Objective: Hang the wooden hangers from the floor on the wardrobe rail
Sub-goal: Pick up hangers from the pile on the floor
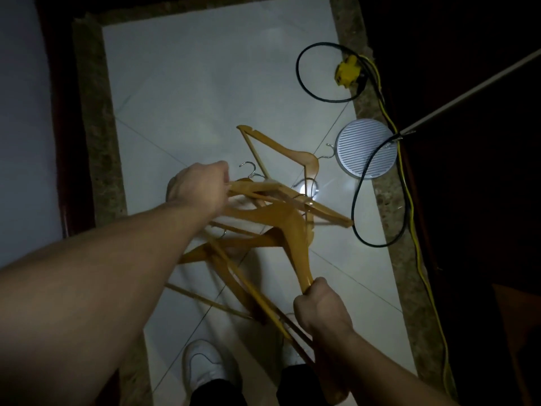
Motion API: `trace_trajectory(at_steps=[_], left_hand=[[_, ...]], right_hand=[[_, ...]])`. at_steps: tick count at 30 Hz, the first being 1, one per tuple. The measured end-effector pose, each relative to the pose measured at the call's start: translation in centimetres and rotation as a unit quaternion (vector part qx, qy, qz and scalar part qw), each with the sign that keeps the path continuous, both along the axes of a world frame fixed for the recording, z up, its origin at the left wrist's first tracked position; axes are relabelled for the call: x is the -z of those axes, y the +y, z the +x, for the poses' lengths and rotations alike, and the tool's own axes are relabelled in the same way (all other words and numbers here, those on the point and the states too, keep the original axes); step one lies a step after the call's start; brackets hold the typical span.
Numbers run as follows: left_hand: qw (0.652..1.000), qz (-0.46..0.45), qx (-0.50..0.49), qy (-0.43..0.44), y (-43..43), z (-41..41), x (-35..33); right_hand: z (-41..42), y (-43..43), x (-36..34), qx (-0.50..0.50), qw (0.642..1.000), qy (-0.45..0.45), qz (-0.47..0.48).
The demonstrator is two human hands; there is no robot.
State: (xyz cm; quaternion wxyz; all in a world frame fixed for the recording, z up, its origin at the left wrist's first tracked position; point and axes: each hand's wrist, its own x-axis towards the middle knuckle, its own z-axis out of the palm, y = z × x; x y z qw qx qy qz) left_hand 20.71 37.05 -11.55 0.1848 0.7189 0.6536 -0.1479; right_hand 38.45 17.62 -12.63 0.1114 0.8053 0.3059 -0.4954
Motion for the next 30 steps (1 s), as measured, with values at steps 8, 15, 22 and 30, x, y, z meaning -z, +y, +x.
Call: trace_trajectory(at_steps=[8, 15, 22, 30], left_hand=[[0.994, -0.008, -0.102, -0.04, -0.4, -0.2, 1.1], [0.991, -0.062, -0.115, -0.018, -2.2, -0.9, -0.9], [0.988, -0.121, -0.055, -0.077, -4.3, 0.3, -6.8], [0.981, -0.176, 0.0, -0.078, -5.3, -1.0, -14.7]], right_hand=[[1.2, 0.0, 0.0, 0.04, 0.999, -0.011, 0.011], [0.7, -0.4, -1.7, -0.004, 1.0, -0.018, 0.008], [0.2, -0.1, -7.3, -0.074, 0.997, 0.0, 0.021], [-1.0, 1.5, -16.8, -0.119, 0.993, 0.023, 0.014]])
